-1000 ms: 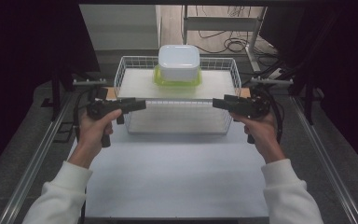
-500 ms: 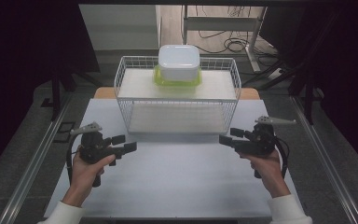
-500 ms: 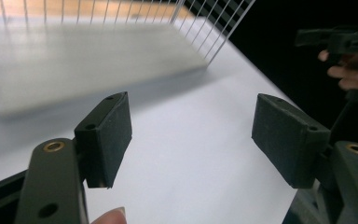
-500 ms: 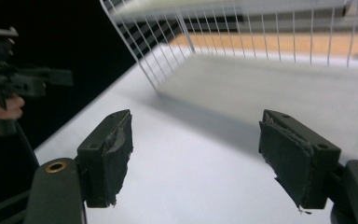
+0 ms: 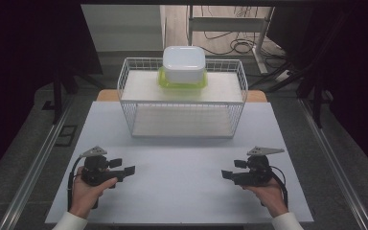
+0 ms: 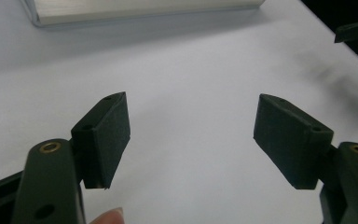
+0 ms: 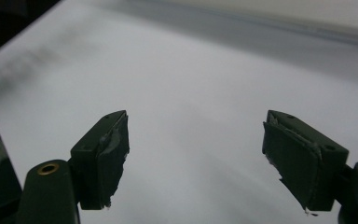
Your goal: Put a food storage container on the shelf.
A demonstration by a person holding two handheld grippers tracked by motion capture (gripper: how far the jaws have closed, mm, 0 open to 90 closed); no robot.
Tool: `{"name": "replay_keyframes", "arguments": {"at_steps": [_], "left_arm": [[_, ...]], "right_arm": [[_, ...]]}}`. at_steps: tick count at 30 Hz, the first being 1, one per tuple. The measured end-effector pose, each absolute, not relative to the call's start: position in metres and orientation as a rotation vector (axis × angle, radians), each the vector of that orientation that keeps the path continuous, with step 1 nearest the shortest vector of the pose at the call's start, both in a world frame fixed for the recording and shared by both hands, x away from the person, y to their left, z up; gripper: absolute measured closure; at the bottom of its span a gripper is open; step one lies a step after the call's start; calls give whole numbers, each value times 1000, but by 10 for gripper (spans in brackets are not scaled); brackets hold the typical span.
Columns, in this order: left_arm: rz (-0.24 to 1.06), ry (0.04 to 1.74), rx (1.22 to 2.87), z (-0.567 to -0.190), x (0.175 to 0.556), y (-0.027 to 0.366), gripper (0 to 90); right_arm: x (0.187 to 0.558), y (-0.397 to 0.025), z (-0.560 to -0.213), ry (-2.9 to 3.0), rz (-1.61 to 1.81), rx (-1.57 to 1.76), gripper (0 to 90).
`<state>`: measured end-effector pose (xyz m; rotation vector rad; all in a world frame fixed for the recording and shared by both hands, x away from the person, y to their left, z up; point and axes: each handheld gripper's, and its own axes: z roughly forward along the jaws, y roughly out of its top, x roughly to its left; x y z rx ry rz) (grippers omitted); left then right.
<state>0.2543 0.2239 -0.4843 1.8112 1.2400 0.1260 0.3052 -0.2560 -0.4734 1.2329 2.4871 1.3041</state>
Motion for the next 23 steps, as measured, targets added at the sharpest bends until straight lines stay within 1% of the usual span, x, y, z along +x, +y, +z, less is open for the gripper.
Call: {"name": "replay_keyframes", "arguments": {"at_steps": [3, 5, 10, 23], "left_arm": [[150, 1254, 1845, -489, 255, 224, 264], [142, 1261, 1837, -491, 256, 228, 265], [126, 1276, 1811, -492, 256, 232, 266], [126, 1277, 1868, -498, 258, 224, 264]], "right_arm": [[304, -254, -481, 2512, 1239, 1213, 227], [303, -253, -482, 2513, 1220, 1196, 227], [302, -253, -481, 2495, 1241, 1191, 227], [302, -255, -478, 2468, 1285, 1181, 223]]}}
